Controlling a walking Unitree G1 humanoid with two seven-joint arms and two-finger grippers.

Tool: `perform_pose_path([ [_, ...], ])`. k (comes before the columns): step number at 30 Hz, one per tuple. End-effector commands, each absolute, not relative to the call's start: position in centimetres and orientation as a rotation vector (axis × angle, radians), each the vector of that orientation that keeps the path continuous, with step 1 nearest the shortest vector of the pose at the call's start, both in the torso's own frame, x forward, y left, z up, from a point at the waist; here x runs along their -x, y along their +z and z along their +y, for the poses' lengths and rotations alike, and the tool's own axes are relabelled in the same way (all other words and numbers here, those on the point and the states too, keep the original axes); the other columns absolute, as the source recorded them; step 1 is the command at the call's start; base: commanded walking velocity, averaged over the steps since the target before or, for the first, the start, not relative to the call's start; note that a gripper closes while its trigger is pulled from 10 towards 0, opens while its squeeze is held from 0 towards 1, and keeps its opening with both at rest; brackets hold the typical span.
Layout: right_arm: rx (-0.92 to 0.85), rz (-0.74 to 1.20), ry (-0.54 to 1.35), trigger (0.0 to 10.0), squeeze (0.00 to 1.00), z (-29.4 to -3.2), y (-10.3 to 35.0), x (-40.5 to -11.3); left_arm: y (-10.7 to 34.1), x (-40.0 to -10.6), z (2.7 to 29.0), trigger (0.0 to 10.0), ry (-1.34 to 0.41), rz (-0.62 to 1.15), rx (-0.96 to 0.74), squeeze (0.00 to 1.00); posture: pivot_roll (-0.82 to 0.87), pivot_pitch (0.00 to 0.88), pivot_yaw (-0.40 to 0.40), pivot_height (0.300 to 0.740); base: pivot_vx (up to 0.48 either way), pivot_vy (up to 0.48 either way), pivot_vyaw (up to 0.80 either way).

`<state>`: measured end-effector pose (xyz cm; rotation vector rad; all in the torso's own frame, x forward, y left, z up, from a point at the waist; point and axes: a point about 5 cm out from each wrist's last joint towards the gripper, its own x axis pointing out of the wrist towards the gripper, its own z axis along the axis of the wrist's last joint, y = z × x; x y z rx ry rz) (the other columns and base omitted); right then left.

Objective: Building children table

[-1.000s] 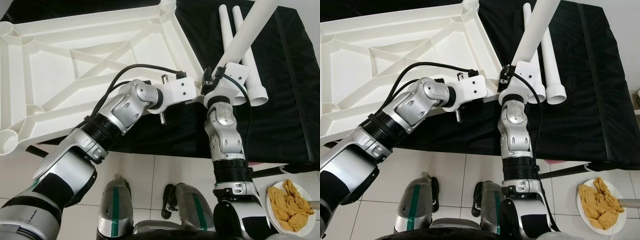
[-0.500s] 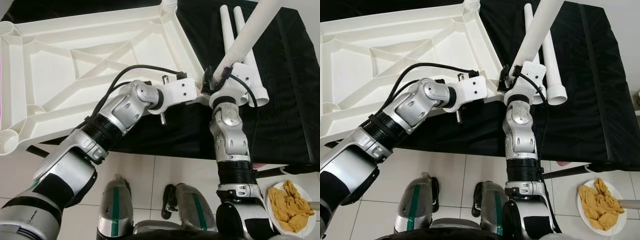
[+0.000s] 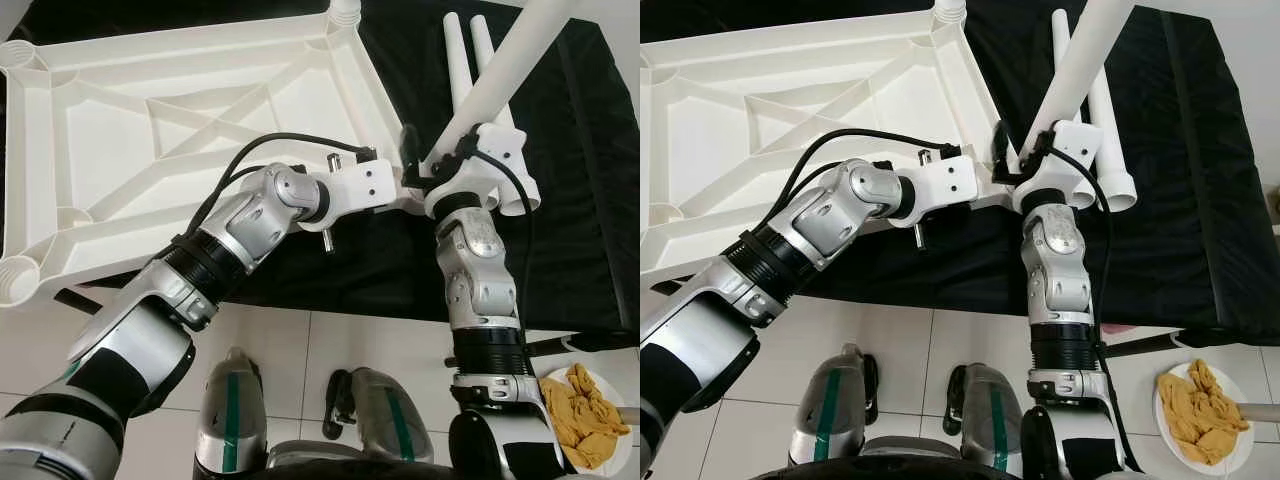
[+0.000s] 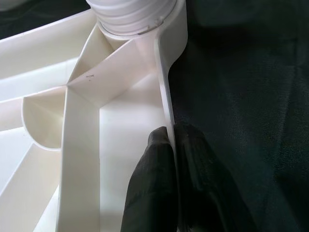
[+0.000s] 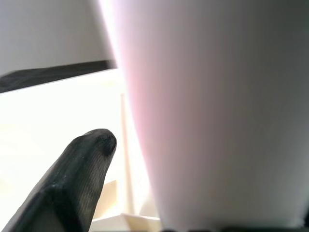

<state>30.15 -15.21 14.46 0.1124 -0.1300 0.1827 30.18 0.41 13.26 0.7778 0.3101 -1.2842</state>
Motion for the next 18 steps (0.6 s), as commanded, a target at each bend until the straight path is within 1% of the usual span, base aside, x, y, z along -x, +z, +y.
perform_pose_path([
  [1,-0.123,-0.139,0.221,10.0,0.0,-15.2,14.3,-30.1,10.7,-28.3,0.2,10.0,-1.45,0.441,-0.825,0.0,0.03,0.0,-0.064,0.74,0.0,0.0,0.0],
  [3,-0.109,-0.141,0.255,10.0,0.0,-15.5,14.2,-30.1,10.7,-28.2,0.1,10.0,-1.451,0.441,-0.825,0.0,0.03,0.0,-0.064,0.74,0.0,0.0,0.0],
  [5,-0.068,-0.134,0.342,10.0,0.0,-16.4,14.0,-30.4,10.7,-28.2,0.1,10.0,-1.453,0.442,-0.824,0.0,0.03,0.0,-0.061,0.74,0.0,0.0,0.0],
  [6,-0.068,-0.134,0.342,10.0,0.0,-16.4,14.0,-30.4,10.7,-28.2,0.1,10.0,-1.453,0.442,-0.824,0.0,0.03,0.0,-0.061,0.74,0.0,0.0,0.0],
  [9,-0.01,-0.099,0.418,10.0,0.0,-18.6,13.4,-31.1,10.8,-28.3,0.2,10.0,-1.45,0.442,-0.825,0.0,0.04,0.0,-0.056,0.74,0.0,0.0,0.0],
  [11,-0.006,-0.08,0.437,10.0,0.0,-19.4,13.2,-31.4,10.9,-28.4,0.4,10.0,-1.446,0.443,-0.826,0.0,0.04,0.0,-0.053,0.74,0.0,0.0,0.0],
  [18,0.026,-0.043,0.452,10.0,0.0,-20.7,12.5,-32.0,11.0,-28.5,0.7,10.0,-1.439,0.447,-0.827,0.0,0.04,0.0,-0.045,0.74,0.0,0.0,0.0],
])
